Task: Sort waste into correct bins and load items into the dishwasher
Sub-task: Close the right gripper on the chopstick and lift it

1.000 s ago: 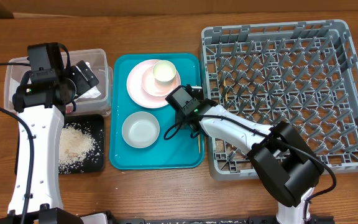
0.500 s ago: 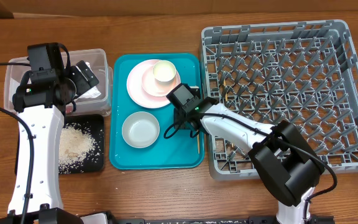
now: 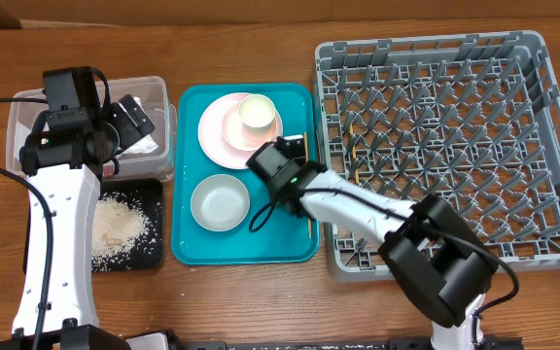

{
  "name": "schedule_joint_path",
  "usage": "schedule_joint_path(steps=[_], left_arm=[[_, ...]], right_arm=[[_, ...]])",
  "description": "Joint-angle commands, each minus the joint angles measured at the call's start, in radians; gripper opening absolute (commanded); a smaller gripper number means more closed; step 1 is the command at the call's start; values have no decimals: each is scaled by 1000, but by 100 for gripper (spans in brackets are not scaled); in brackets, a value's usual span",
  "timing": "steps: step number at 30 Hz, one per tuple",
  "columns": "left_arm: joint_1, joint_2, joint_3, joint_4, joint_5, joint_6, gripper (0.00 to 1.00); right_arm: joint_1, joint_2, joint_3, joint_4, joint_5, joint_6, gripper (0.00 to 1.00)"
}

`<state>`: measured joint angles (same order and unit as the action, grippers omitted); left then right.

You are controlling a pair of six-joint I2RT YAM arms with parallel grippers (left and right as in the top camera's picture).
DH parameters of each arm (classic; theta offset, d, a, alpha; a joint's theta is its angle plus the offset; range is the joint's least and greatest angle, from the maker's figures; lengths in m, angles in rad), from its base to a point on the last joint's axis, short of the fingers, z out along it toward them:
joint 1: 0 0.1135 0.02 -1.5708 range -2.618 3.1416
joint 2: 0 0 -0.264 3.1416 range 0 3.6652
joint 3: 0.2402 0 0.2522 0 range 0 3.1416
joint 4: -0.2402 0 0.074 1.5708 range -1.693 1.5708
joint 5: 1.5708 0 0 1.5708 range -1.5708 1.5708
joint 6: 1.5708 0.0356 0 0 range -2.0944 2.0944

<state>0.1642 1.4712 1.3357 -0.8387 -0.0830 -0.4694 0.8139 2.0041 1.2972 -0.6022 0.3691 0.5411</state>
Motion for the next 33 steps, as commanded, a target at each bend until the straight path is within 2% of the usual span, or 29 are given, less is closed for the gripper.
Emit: schedule_joint_path(steps=[1,8,11,20,33], left_arm=[[-1,-3,22,1,-2,-10,100],[-1,-3,22,1,-2,-10,100],[-1,-3,22,1,-2,-10,100],[-1,-3,22,1,-2,-10,100],[-1,-3,22,1,-2,-10,100]], right_arm=[[50,10,34,5,160,-31,45],[81,10,34,-20,214,-43,45],[64,10,34,-37,212,2,45],[-6,11,32,-39,11,21,45],[-37,11,32,-73,-100,89,45]])
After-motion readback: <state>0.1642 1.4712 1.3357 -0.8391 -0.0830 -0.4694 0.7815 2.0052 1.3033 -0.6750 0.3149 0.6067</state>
